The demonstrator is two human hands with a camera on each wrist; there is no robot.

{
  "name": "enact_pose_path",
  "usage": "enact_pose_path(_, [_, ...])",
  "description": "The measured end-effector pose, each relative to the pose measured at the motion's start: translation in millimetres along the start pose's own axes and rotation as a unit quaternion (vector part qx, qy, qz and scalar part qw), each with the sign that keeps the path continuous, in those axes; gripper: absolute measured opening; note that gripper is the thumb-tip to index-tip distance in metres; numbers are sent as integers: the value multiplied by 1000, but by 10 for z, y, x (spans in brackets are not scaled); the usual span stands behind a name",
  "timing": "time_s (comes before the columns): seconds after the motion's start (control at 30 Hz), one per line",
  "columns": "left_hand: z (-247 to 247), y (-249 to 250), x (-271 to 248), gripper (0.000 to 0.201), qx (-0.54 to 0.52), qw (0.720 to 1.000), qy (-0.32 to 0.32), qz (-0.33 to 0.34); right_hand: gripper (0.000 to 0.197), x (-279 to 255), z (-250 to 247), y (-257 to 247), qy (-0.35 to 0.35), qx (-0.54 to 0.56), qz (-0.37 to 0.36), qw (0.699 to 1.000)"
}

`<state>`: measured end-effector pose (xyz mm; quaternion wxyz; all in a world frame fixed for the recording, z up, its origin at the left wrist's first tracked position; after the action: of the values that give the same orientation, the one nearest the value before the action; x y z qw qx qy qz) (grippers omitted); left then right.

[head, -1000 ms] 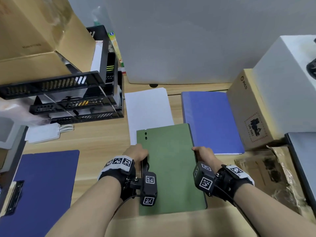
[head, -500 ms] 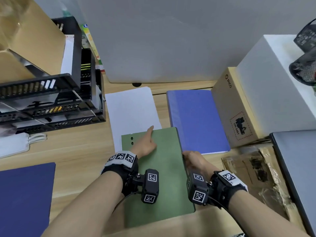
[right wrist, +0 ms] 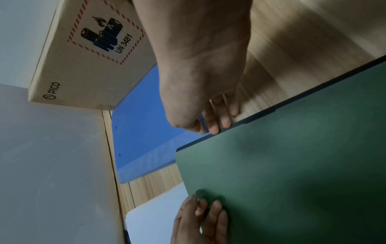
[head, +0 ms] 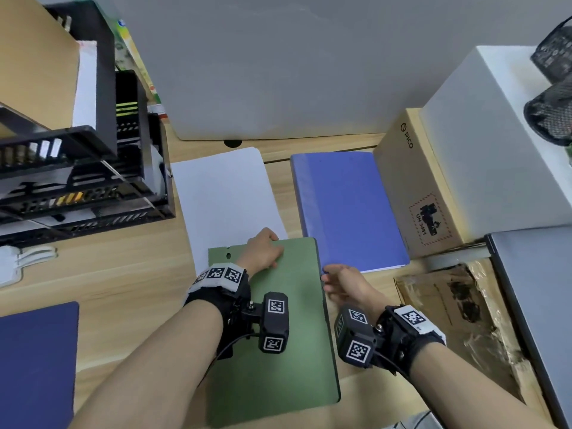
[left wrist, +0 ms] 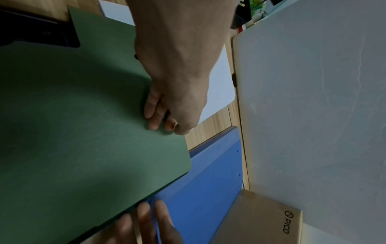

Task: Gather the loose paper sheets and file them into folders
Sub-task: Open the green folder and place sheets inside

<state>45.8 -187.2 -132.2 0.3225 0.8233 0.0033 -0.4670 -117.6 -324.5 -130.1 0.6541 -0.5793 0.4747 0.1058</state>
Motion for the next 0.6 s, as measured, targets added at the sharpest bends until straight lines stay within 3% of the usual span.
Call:
enact_pose_path(0.07, [-34,46,-55,7,-1,1000,2,3,12,-17,61,-74,0,22,-7,1000])
enact_pose_path(0.23, [-245,140,-140,24,-54,998,8,-5,22,-14,124,-293,11,49,-38,998])
enact_pose_path(0.4, [-531,70,-213,25,-168,985,14,-19,45,-225,659,-439,-223,83,8,971])
enact_pose_path(0.6, [-817,-21,-437,42,-293,956,-31,3,45,-430,1138,-846,-290,102,-31,951])
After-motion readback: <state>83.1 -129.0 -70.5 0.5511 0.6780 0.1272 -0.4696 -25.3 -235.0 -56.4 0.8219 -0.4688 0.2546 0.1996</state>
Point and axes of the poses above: each hand's wrist, its own x-axis towards the middle knuckle, its own z-axis out of the palm, y = z × x, the point moved 10 cm from there along x, towards the middle knuckle, and after that the axes turned 10 degrees about -z, right-handed, at the moved point
